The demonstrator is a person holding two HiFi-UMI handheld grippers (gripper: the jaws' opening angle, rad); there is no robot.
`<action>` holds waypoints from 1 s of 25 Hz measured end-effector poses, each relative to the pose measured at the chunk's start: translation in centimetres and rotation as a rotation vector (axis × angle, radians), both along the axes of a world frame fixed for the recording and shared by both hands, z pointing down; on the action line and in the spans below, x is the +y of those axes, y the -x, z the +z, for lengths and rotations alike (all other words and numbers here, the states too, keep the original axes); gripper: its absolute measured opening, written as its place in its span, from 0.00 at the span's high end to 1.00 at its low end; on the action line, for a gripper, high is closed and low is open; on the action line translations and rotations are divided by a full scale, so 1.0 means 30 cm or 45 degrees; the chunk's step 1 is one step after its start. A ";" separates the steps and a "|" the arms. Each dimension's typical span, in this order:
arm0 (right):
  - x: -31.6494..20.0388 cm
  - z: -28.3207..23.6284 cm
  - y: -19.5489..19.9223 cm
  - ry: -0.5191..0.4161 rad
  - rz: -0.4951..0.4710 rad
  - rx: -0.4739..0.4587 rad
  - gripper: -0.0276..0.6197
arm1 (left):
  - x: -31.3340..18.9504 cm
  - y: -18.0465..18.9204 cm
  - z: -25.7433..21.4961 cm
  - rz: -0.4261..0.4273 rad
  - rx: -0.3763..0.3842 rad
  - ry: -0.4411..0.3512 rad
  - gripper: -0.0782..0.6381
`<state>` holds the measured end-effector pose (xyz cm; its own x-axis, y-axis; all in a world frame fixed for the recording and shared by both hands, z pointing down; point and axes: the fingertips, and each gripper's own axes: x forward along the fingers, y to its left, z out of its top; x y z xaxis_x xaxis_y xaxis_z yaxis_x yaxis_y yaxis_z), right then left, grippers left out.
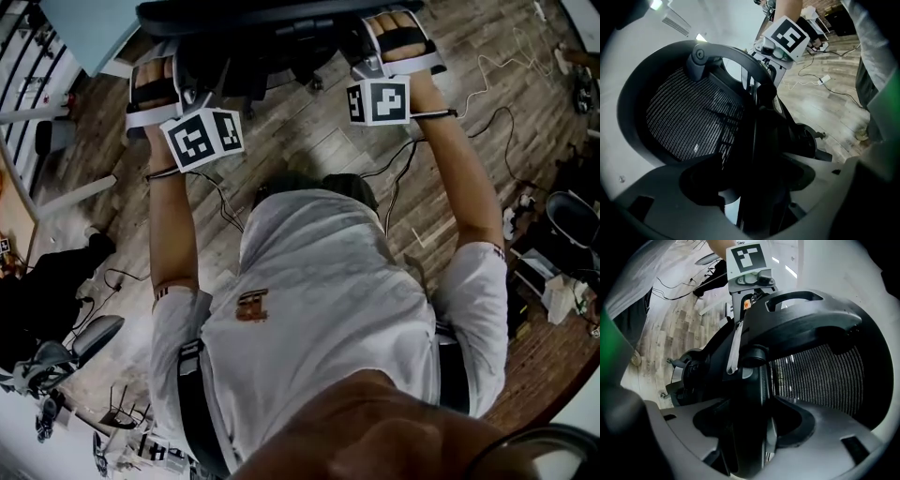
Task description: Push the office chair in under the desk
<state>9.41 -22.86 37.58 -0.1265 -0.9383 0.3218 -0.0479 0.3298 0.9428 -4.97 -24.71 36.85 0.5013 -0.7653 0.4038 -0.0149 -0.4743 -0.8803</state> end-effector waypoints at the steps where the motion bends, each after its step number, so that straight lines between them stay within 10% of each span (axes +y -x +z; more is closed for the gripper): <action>1: -0.032 -0.002 -0.003 -0.001 -0.006 0.002 0.57 | -0.030 -0.002 -0.001 -0.015 -0.006 0.002 0.39; 25: -0.696 -0.006 -0.244 0.026 -0.197 0.004 0.57 | -0.615 -0.247 -0.009 -0.294 0.032 -0.006 0.39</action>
<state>16.73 -43.75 37.41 -0.2680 -0.9009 0.3413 0.0083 0.3521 0.9359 2.43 -43.15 36.57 0.3229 -0.8626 0.3894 -0.1446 -0.4516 -0.8804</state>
